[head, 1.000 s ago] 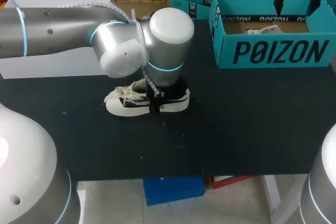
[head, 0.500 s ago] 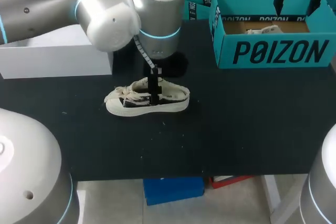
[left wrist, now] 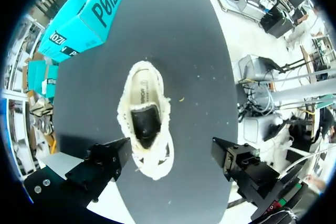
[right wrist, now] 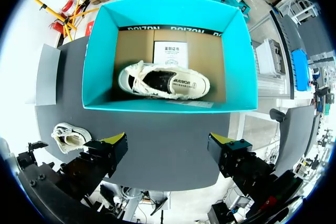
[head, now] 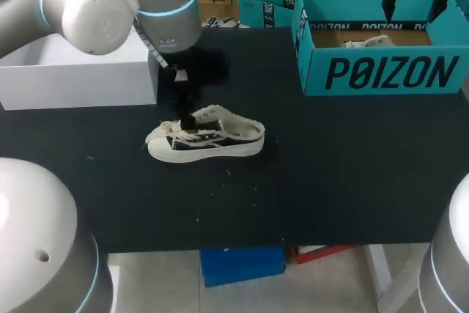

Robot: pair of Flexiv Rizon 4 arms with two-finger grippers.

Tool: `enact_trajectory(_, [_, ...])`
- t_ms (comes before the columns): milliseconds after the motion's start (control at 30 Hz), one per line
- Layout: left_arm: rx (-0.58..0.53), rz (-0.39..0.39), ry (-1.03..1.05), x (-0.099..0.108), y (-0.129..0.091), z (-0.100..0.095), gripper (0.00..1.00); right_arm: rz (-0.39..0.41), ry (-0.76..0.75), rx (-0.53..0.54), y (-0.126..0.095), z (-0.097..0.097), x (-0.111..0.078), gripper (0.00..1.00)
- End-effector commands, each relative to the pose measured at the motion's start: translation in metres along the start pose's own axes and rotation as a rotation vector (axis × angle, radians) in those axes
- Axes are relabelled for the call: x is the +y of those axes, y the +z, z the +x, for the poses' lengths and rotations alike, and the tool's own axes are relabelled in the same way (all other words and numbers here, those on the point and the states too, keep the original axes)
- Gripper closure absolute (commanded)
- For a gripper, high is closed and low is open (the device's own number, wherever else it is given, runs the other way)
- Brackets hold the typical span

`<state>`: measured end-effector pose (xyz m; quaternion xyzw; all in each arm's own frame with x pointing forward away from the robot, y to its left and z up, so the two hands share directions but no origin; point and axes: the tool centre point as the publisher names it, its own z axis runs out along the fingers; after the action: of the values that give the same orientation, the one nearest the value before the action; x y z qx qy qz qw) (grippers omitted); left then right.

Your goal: Take the shoe out of the shoebox, open the shoe tongue, remove and reinsert the insole, then place the shoe into the shoebox

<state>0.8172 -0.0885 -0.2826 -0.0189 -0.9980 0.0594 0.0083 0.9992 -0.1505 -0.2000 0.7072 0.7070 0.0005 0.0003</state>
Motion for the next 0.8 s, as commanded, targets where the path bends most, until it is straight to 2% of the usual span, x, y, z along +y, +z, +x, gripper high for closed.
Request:
enact_trajectory(33, [-0.037,0.239,-0.004,0.031,-0.003,0.008,0.0,0.001,0.0,0.0,0.0,0.0,0.001,0.0])
enact_trajectory(367, [0.008,0.454,0.011,0.069,-0.012,0.007,0.0,0.001,0.0,0.0,0.0,0.0,0.001,0.0])
enact_trajectory(800, [0.039,0.561,0.069,0.125,-0.022,0.009,0.0,0.001,0.0,0.0,0.0,0.0,0.001,0.0])
